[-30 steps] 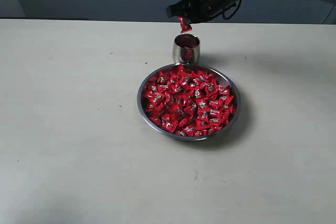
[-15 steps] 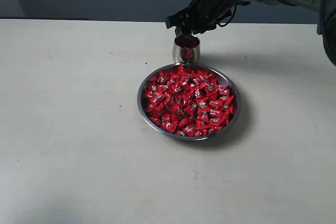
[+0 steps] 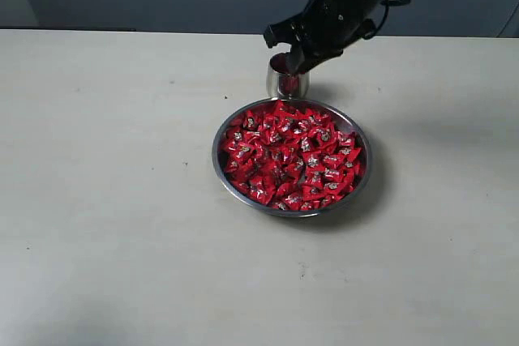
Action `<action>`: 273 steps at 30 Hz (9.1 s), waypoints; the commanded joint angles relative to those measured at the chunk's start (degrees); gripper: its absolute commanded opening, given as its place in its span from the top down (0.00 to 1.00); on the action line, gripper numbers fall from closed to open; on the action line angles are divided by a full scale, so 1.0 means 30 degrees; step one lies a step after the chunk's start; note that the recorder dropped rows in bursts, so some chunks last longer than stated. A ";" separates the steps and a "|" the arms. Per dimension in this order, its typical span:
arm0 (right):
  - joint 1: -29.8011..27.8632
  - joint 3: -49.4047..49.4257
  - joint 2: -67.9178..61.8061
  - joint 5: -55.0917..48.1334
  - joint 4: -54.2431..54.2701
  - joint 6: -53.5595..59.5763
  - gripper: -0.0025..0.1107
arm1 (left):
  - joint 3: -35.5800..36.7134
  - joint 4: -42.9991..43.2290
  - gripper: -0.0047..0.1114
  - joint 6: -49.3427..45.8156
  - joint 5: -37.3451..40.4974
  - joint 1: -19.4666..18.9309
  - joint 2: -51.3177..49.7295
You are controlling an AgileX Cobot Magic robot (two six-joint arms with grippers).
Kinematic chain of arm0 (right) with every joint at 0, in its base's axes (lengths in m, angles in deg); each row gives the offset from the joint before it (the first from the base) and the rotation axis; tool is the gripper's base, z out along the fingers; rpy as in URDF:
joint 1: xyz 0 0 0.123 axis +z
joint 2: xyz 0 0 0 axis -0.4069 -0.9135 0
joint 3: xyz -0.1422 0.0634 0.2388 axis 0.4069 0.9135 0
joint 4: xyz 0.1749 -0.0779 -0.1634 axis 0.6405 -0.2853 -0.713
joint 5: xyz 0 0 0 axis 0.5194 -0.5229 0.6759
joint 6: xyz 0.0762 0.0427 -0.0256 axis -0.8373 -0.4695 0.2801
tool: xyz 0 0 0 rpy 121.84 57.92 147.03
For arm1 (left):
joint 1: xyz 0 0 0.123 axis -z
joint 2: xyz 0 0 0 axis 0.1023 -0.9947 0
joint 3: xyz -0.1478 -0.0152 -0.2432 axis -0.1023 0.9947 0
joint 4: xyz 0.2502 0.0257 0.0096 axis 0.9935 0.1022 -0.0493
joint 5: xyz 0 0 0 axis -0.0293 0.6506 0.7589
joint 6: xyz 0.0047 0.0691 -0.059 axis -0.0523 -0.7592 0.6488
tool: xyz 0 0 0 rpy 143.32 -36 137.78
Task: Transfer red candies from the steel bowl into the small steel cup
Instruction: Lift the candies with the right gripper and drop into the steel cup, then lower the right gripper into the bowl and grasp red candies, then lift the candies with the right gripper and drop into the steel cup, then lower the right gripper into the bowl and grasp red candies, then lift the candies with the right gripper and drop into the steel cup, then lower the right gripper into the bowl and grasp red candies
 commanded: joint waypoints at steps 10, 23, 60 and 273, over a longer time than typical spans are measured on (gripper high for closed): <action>-0.0026 1.0332 0.3249 0.4243 0.0926 0.3177 0.56 | 0.0113 -0.0090 0.96 0.0071 -0.0106 0.0018 0.0075; -0.0026 1.0295 0.1242 0.6743 0.2212 0.3209 0.60 | 0.0113 -0.0090 0.96 0.0071 -0.0106 0.0018 0.0075; -0.0060 0.2939 0.1932 0.6062 0.0955 0.2333 0.98 | 0.0113 -0.0090 0.96 0.0071 -0.0106 0.0018 0.0075; -0.0293 0.8584 0.1949 0.4656 0.5960 0.6372 0.98 | 0.0113 -0.0090 0.96 0.0071 -0.0106 0.0018 0.0075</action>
